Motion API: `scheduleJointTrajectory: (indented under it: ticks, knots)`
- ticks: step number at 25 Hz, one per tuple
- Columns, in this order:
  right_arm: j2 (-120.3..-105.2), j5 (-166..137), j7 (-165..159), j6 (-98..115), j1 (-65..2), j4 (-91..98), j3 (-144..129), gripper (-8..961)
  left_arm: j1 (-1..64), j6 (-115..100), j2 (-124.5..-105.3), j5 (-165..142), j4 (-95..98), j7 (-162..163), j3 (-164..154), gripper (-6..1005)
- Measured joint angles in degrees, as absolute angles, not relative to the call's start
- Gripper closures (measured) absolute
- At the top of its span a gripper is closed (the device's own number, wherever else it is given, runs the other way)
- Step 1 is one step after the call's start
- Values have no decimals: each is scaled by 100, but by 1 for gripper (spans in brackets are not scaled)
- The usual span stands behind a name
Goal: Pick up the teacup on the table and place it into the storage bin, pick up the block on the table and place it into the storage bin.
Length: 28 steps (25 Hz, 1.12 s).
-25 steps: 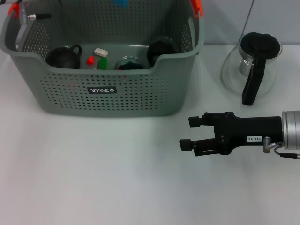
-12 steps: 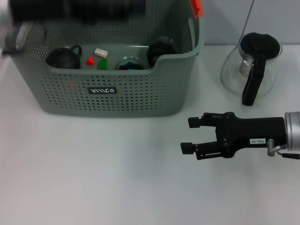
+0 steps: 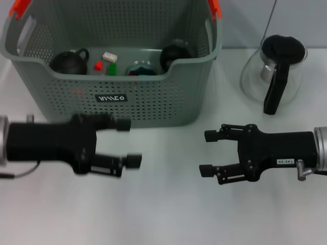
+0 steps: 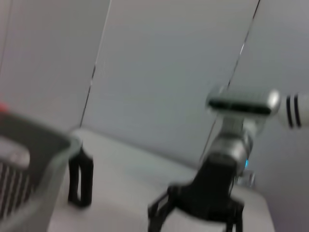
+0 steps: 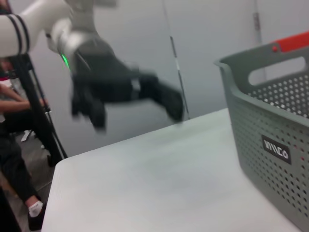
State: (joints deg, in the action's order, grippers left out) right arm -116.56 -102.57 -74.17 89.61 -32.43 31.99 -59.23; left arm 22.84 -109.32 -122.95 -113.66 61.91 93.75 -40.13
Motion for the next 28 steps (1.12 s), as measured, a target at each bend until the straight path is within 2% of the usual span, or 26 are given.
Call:
scheduleJointTrajectory:
  ticks: [10, 23, 28]
  knots:
    - [-11724, -10391, -7134, 8556, -3311, 3187, -5984, 29, 2418, -9600, -12253, -12020, 4743, 8200, -4003, 67]
    - [-11977, -10803, -6861, 7973, -3317, 3177, -6000, 28, 2452, -8805, -12252, -12032, 4295, 7959, -4034, 67]
    - [-11995, -10848, -6831, 7920, -3315, 3122, -6003, 29, 2452, -8834, -12261, -12032, 4285, 7954, -4034, 67]
